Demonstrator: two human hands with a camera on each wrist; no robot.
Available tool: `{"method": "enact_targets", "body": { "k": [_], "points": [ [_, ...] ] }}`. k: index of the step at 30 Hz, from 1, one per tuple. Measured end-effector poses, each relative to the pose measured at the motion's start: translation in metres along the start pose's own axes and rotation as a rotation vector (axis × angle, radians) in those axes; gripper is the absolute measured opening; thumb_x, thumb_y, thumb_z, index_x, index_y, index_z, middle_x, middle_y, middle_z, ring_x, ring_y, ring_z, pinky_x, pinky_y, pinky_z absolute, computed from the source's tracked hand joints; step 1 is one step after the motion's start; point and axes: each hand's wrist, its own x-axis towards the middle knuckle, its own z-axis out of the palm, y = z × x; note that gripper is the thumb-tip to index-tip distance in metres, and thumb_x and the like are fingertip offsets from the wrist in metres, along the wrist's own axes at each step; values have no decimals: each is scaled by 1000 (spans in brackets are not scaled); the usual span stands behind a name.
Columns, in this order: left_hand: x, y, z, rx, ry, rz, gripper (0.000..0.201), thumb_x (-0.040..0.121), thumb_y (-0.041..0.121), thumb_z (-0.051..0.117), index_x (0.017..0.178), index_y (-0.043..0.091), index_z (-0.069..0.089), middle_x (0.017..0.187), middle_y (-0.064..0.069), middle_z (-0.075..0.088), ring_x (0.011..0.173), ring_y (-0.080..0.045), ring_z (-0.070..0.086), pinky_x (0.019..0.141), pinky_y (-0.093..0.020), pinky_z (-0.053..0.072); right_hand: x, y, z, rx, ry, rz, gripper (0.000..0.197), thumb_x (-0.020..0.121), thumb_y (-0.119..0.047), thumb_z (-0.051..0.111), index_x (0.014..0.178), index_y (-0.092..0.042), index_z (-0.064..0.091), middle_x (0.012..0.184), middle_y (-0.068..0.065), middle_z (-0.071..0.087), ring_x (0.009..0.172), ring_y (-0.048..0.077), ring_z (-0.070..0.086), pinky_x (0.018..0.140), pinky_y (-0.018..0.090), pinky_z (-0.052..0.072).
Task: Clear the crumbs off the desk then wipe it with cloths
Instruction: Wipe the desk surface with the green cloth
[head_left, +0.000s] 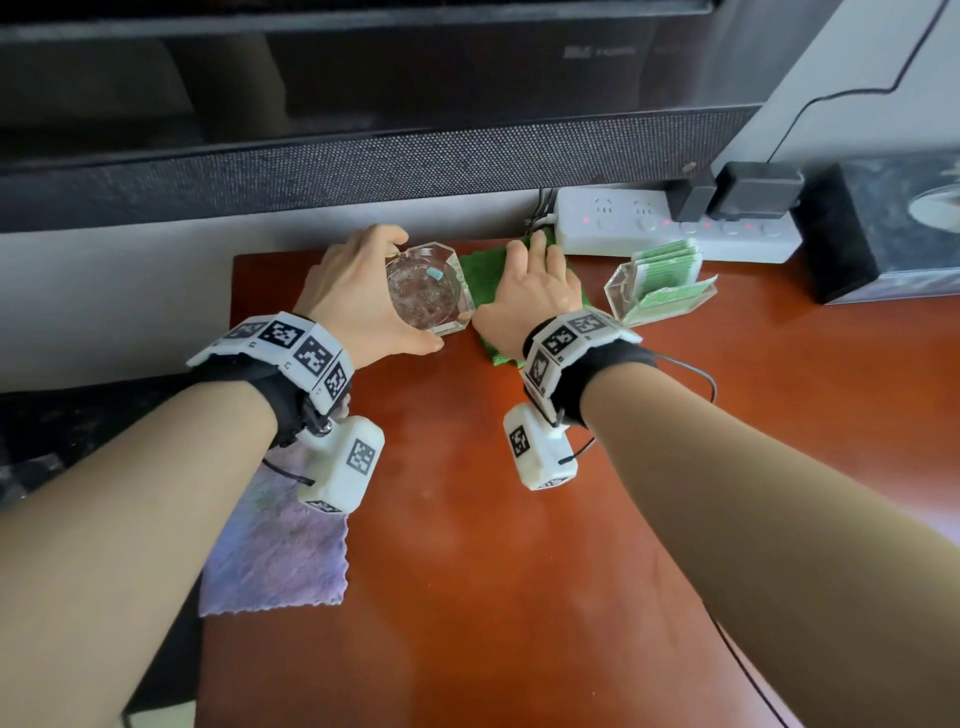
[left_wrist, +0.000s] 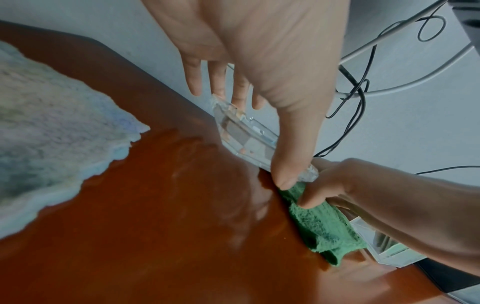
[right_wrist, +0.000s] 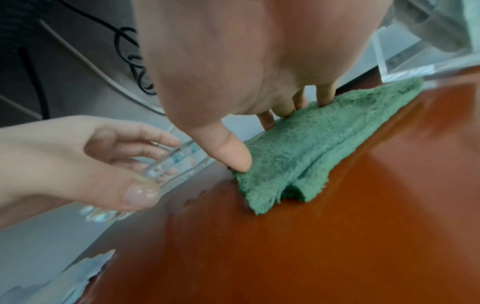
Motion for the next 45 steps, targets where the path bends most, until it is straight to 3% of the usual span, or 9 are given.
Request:
{"method": "enact_targets", "body": {
  "k": [5, 9, 14, 21, 25, 33, 45],
  "points": [
    [1, -1, -2, 0, 3, 1, 108, 45, 50, 92, 137, 25, 40, 137, 2, 51, 127, -22, 46, 106, -45, 41, 3, 2, -6, 25, -32, -3, 75, 78, -30, 51, 147, -12, 25, 162, 14, 8, 148, 30, 8, 117, 43, 17],
    [3, 2, -2, -6, 1, 8, 109, 44, 51, 92, 136, 24, 41, 136, 1, 51, 126, -23, 47, 105, -44, 41, -15, 9, -1, 1, -37, -25, 82, 77, -32, 54, 149, -11, 22, 163, 16, 5, 148, 31, 9, 118, 43, 17],
    [6, 7, 0, 4, -3, 10, 108, 43, 52, 91, 135, 25, 42, 134, 1, 52, 124, -23, 48, 103, -43, 42, -44, 21, 15, -48, -15, 13, 90, 79, -44, 58, 151, -10, 17, 162, 18, 2, 148, 32, 7, 118, 41, 15],
    [6, 13, 2, 11, -11, 31, 109, 44, 52, 91, 136, 23, 42, 134, -1, 52, 124, -25, 48, 103, -44, 42, -29, 11, 10, 24, 30, 177, 91, 78, -41, 57, 150, -4, 15, 160, 25, 3, 147, 36, 6, 119, 42, 14],
    [6, 14, 4, 12, -8, 34, 110, 43, 53, 91, 136, 24, 42, 134, 1, 52, 124, -23, 48, 103, -44, 42, -24, 20, 4, 43, 31, 217, 92, 77, -38, 58, 151, -5, 14, 160, 25, 2, 148, 35, 4, 119, 43, 11],
    [10, 20, 9, 17, -23, 54, 109, 42, 57, 89, 135, 24, 42, 133, 1, 53, 122, -24, 49, 102, -45, 43, -23, 51, -4, 17, 56, 240, 92, 76, -42, 58, 151, -7, 16, 161, 22, 7, 147, 34, 8, 117, 44, 16],
    [20, 46, 22, 51, -48, 92, 109, 44, 56, 89, 136, 23, 42, 135, 0, 53, 123, -25, 49, 100, -46, 44, -72, 82, 3, -80, -19, 6, 93, 75, -44, 56, 152, -11, 14, 162, 18, 0, 148, 33, 6, 121, 40, 10]
  ]
}}
